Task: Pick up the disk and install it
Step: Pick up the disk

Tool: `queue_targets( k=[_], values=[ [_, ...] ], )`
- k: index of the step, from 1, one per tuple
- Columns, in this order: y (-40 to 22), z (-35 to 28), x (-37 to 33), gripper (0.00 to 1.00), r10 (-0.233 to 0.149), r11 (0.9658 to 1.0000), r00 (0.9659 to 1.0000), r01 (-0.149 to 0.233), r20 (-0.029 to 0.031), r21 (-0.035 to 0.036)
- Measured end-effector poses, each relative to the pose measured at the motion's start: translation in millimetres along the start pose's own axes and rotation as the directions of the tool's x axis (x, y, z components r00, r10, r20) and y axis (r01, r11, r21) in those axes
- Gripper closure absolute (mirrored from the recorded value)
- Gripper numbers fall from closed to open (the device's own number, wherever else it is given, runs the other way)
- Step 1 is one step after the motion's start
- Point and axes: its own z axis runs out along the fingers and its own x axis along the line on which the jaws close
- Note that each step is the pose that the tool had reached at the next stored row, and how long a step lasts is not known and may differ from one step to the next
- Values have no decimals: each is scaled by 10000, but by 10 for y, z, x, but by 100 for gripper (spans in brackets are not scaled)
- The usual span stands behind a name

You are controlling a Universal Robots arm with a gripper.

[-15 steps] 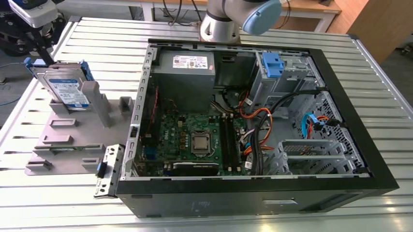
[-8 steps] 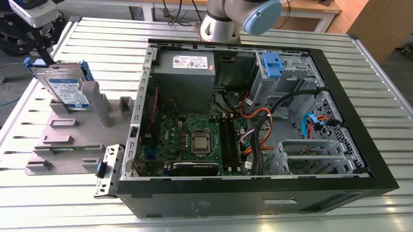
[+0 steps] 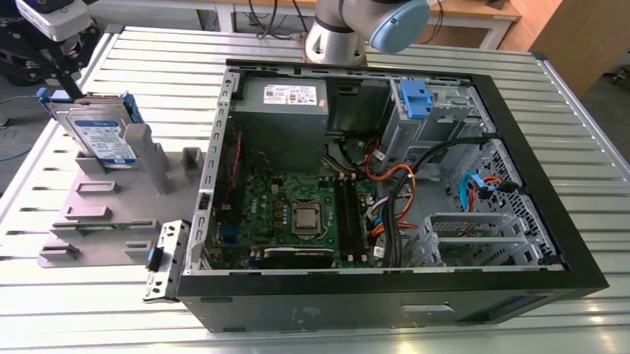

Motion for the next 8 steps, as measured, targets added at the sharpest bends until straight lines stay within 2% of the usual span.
queue_targets(
  k=[4, 8],
  values=[
    [0, 0, 0, 89, -496, 9988, 9988, 496, -19, -11],
    [0, 0, 0, 89, -963, 9953, 9953, 963, -38, -23]
  ],
)
